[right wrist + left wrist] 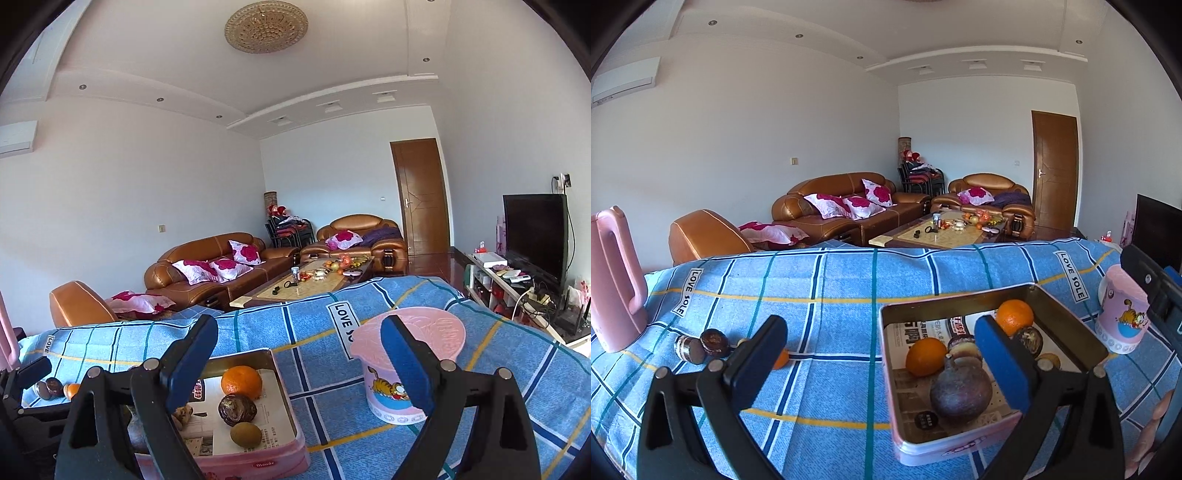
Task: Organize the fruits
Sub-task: 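Withdraw both open tools from the box toward the items on the bed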
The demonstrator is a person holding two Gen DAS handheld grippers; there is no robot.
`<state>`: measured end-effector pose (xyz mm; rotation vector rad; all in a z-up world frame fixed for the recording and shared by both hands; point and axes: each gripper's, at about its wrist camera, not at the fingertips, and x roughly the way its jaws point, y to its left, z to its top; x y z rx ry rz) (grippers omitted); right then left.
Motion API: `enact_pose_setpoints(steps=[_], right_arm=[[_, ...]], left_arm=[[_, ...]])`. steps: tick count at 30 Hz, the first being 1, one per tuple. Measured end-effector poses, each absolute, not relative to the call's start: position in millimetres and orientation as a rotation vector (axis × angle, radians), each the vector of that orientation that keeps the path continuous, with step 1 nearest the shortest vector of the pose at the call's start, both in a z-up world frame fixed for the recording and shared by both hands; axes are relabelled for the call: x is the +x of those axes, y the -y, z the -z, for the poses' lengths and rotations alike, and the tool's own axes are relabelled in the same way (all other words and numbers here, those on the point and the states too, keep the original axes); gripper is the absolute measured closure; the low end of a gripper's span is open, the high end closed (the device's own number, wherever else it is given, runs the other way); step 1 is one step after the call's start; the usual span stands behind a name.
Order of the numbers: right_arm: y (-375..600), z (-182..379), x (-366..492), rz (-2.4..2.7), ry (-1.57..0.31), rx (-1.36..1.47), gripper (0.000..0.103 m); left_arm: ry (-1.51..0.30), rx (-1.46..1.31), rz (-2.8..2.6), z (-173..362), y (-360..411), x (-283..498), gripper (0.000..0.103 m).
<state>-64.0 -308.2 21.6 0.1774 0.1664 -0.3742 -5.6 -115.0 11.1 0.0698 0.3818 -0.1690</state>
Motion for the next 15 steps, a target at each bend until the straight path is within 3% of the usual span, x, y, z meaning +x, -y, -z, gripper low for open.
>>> enact_pose_setpoints(steps=[15], right_arm=[[261, -17, -53, 0.367, -0.241, 0.174, 0.012]], left_arm=[[-0.374, 0.119, 0.092, -10, 61, -1, 0.0]])
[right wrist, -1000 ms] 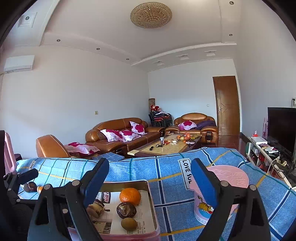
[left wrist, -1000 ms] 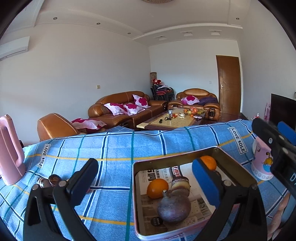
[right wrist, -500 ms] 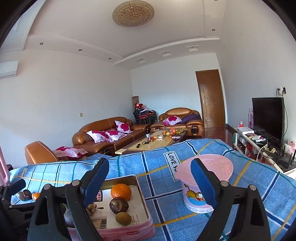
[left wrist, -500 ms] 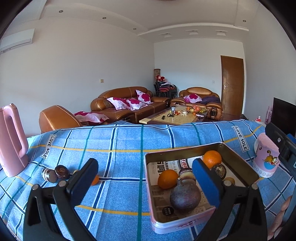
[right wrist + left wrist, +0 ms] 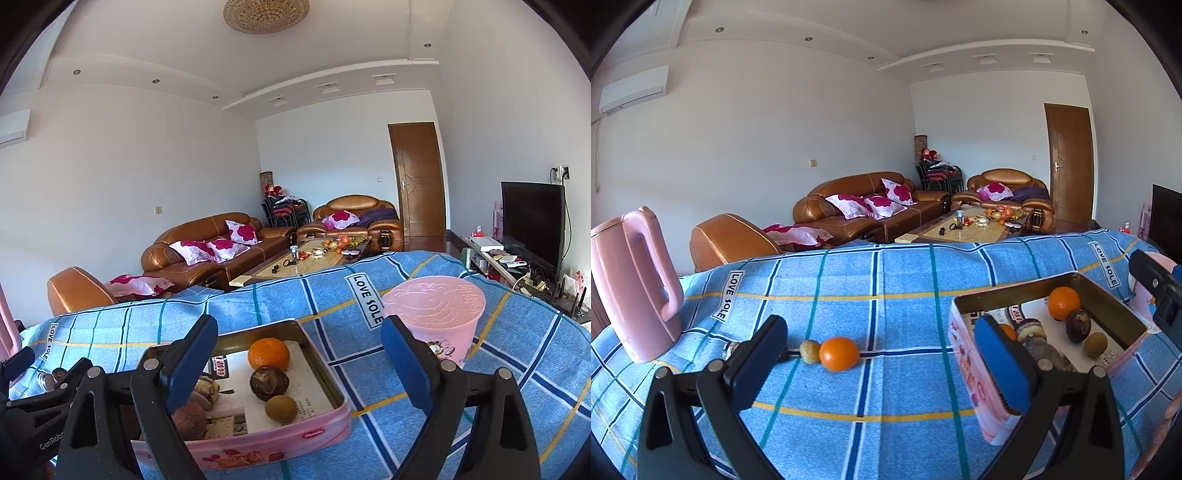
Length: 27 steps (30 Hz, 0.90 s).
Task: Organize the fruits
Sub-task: 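Withdraw both open tools from the box toward the items on the bed, then grasp an orange with the right tool while the left tool grasps the brown-and-white cylindrical cake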
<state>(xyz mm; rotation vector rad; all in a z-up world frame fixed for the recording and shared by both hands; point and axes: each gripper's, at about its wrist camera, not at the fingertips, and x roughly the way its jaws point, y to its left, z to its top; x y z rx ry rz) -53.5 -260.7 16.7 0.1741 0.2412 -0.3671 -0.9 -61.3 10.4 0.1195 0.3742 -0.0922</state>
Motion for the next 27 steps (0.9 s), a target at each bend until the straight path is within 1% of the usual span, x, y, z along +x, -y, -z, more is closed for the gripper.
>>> enact_pose_setpoints(steps=[10, 19, 27], right_arm=[[203, -15, -38, 0.302, -0.258, 0.168, 0.012], [158, -14, -24, 0.237, -0.281, 0.168, 0.012], [118, -11, -7, 0.166, -0.314, 0.17, 0.012]], left_arm=[[-0.417, 0.06, 0.039, -7, 12, 9, 0.0], [-0.433, 0.079, -0.031, -2, -30, 25, 0.0], [-0.541, 0.051, -0.127, 6, -95, 52, 0.0]])
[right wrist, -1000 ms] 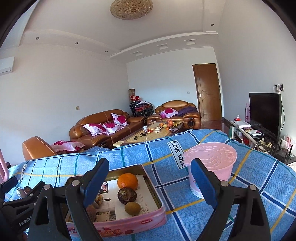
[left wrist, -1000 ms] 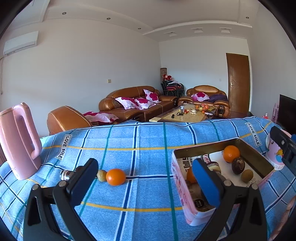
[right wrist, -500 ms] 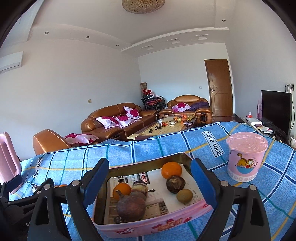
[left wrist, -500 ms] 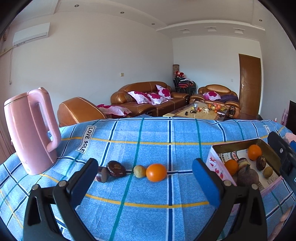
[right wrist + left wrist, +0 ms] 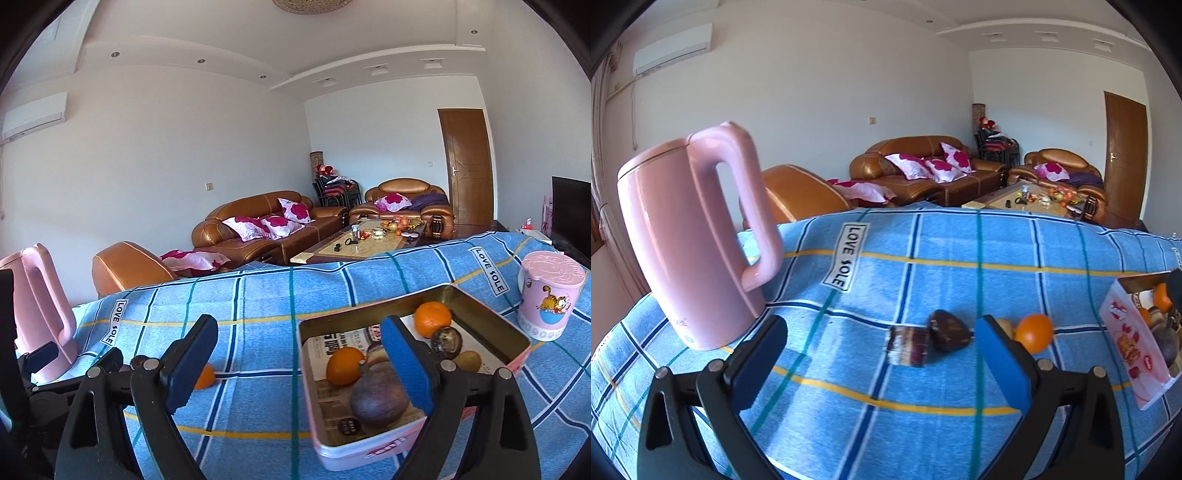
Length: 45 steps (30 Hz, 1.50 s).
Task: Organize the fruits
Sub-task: 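Grasp an orange with the right tool while the left tool grasps the brown-and-white cylindrical cake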
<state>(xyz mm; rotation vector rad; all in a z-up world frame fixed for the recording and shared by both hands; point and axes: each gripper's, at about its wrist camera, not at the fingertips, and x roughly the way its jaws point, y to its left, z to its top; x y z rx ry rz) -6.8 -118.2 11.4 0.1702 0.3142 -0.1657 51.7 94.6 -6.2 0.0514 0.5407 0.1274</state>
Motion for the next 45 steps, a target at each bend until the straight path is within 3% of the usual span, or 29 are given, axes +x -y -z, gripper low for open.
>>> enact_pose_setpoints(steps=[9, 17, 20, 23, 26, 29, 36, 45], right_arm=[[80, -5, 23, 0.084, -0.426, 0.121, 0.012], [52, 18, 73, -0.058, -0.666, 0.011, 0.013], [42, 29, 88, -0.079, -0.743, -0.035, 0.03], [38, 38, 103, -0.06, -0.797, -0.068, 0.038], [40, 45, 114, -0.064, -0.846, -0.049, 0.039], [46, 52, 120, -0.104, -0.895, 0.002, 0.056], [59, 45, 100, -0.145, -0.837, 0.088, 0.06], [62, 13, 52, -0.098, -0.574, 0.122, 0.06]], left_arm=[[-0.63, -0.119, -0.24, 18, -164, 70, 0.0], [-0.669, -0.076, -0.312, 21, -177, 72, 0.0], [-0.686, -0.061, -0.293, 23, -176, 74, 0.0], [-0.695, -0.031, -0.287, 23, -172, 77, 0.0], [-0.696, -0.016, -0.266, 22, -167, 81, 0.0], [-0.698, 0.002, -0.247, 21, -163, 83, 0.0], [-0.692, 0.043, -0.18, 21, -154, 87, 0.0], [-0.703, 0.067, 0.005, 22, -123, 91, 0.0]])
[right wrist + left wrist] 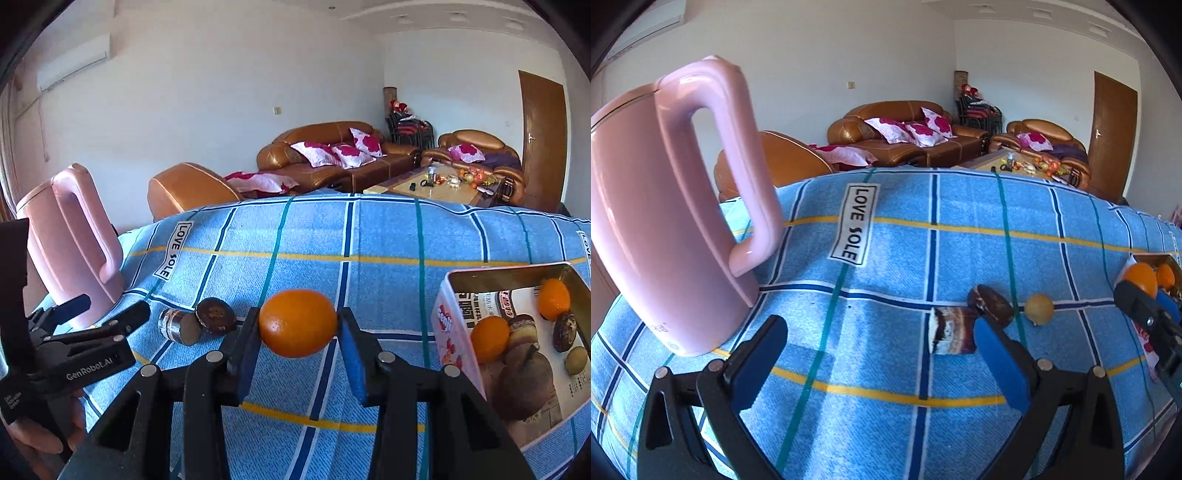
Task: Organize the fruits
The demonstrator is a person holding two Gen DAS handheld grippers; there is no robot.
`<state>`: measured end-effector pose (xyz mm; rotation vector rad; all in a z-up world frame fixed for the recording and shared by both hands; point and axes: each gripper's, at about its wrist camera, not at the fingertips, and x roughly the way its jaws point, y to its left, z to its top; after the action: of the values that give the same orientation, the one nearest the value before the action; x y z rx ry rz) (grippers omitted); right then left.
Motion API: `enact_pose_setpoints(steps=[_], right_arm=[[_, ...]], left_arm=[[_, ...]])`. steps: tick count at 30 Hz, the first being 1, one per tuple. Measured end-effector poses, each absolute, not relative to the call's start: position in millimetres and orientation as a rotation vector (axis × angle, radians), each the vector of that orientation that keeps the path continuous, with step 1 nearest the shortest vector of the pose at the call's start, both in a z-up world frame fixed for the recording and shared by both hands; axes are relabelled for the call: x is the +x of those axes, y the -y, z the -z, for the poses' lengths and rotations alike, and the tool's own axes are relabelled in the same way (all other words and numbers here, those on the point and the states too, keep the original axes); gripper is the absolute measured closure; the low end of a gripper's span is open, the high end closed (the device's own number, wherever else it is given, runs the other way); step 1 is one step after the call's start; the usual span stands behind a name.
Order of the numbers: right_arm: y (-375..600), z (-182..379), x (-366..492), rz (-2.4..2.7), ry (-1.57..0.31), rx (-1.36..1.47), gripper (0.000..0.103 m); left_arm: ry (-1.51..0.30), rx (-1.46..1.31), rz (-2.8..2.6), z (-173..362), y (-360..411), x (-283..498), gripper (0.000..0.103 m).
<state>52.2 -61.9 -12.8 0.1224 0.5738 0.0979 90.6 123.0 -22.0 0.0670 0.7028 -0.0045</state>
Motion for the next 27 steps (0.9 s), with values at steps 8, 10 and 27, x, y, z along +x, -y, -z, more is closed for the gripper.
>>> enact_pose_setpoints(steps=[8, 10, 27], right_arm=[[75, 17, 61, -0.113, -0.602, 0.19, 0.06], [75, 19, 62, -0.116, -0.61, 0.197, 0.06], [80, 22, 64, -0.116, -0.627, 0.207, 0.06]], left_arm=[[-0.809, 0.191, 0.029, 38, -95, 112, 0.024], [-0.845, 0.162, 0.037, 41, -98, 119, 0.025], [-0.841, -0.005, 0.074, 35, -121, 122, 0.071]])
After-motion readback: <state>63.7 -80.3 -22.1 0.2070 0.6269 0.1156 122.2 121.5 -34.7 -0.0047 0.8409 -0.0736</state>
